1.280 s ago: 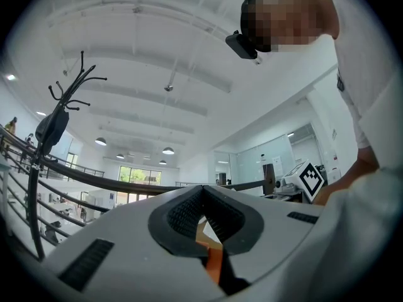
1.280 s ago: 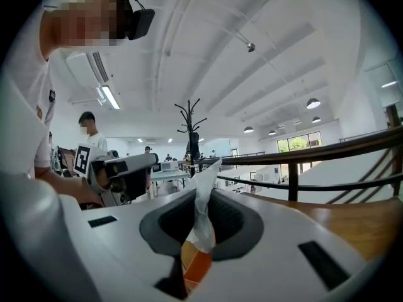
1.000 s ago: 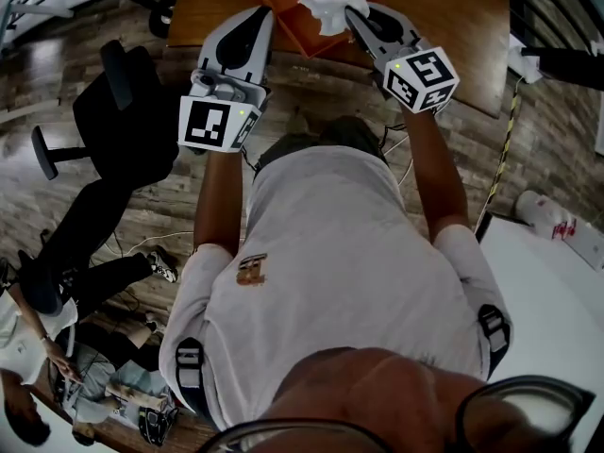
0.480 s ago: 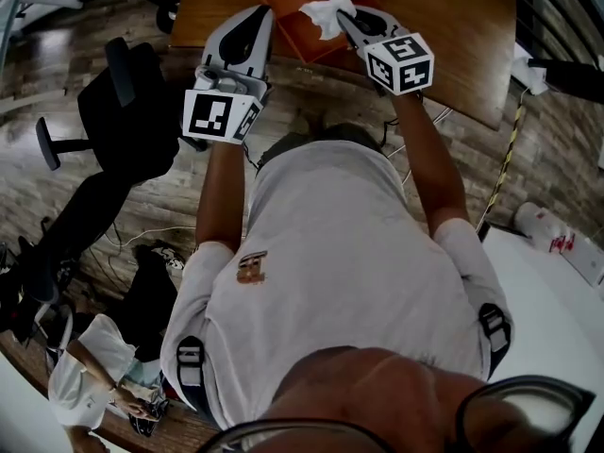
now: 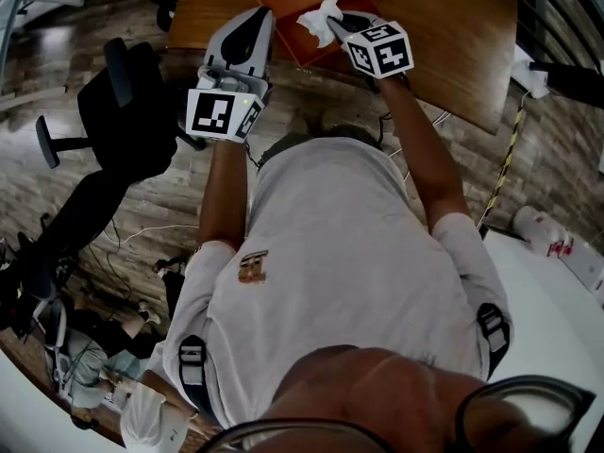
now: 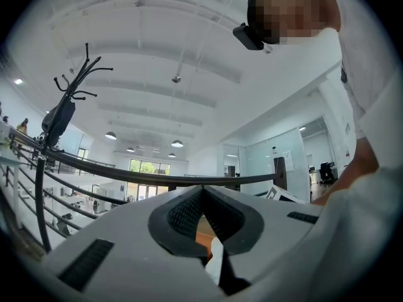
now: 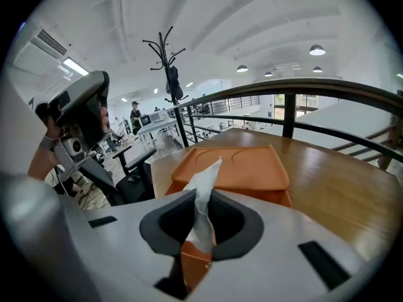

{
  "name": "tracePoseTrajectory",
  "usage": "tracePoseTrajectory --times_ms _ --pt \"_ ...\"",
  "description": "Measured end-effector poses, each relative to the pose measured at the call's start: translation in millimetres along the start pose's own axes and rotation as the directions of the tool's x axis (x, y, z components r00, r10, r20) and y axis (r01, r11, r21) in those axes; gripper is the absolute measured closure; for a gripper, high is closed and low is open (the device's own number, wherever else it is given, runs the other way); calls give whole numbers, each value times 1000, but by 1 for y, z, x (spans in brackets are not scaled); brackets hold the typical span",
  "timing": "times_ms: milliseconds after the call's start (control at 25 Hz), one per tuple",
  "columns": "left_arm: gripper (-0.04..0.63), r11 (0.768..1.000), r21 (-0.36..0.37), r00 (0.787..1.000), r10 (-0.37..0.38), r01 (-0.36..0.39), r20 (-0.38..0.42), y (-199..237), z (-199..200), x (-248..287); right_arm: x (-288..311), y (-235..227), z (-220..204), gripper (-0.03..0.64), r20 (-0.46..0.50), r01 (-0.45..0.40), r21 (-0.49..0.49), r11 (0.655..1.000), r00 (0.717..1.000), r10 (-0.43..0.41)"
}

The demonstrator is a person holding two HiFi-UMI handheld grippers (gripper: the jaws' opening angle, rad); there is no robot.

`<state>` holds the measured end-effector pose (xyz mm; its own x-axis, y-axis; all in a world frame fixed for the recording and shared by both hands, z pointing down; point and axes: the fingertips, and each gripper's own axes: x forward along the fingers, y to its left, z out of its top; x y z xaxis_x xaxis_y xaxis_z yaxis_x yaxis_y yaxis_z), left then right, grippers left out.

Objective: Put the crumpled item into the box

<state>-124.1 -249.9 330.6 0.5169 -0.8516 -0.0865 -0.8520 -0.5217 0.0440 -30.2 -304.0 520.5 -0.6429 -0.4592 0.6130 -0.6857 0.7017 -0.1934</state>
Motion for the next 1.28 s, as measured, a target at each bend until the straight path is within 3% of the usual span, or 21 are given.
tracePoseTrajectory --times_ms 400,800,1280 --pt "575 1000 -17 1000 10 -11 -8 5 -10 0 34 -7 -24 552 -151 9 -5 1000 988 -9" --pt "575 999 -30 1000 21 -21 -12 12 -15 -3 47 -18 -30 552 -272 53 -148 988 958 -93" --pt "575 999 -36 1000 16 -17 -23 16 -21 1 55 -38 -46 457 -381 70 -274 959 908 -175"
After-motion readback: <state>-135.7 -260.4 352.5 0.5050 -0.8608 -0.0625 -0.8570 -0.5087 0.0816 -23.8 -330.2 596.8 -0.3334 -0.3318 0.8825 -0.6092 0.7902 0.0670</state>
